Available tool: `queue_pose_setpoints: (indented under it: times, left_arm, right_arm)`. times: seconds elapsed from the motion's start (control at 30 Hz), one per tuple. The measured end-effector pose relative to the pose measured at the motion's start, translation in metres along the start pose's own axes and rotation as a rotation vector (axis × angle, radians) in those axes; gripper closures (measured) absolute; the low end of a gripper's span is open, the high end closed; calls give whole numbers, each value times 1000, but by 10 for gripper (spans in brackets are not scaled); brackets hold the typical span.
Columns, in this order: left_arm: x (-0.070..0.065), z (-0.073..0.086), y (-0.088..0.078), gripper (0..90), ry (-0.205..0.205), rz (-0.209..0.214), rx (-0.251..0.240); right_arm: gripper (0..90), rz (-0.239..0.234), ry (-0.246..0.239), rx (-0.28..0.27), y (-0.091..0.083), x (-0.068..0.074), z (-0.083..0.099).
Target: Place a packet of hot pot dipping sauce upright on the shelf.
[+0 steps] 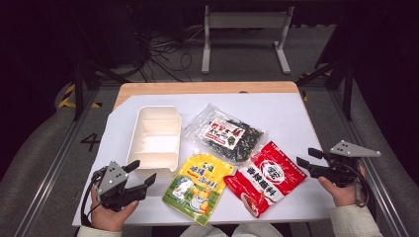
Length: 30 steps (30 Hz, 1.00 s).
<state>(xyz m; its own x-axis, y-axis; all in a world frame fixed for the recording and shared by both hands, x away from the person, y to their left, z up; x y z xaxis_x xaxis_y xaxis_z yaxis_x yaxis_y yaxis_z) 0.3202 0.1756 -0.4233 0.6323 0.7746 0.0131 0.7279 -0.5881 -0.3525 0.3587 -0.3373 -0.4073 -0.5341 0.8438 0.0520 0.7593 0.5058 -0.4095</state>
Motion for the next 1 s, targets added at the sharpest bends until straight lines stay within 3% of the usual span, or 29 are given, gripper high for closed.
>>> queue_pose_setpoints:
  times: [0.23, 0.37, 0.67, 1.0]
  left_arm:
    - [-5, -1, 3, 319, 13, 26, 7]
    - [-5, -2, 4, 318, 13, 27, 8]
    - [-3, 0, 7, 327, 14, 26, 20]
    - [-4, 2, 10, 324, 23, 27, 46]
  right_arm:
    - [381, -11, 50, 28, -5, -5, -1]
    - [364, -10, 57, 69, -2, -4, 2]
    - [348, -25, 127, 200, 11, -7, 20]
    - [348, -29, 196, 275, 22, -13, 36]
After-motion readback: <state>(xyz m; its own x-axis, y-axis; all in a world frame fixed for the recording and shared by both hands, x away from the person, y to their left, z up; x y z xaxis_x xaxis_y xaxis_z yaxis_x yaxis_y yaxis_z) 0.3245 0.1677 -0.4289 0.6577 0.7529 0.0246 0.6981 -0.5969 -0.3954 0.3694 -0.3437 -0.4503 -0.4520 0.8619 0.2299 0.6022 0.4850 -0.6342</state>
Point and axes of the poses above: each handheld gripper's, and its own axes: y roughly forward along the jaws, z roughly out of its underside, x roughly to its left, the point moved 6 cm from there along y, roughly forward along the jaws, and after that the axes turned 7 degrees about -x, right-handed, at the moved point
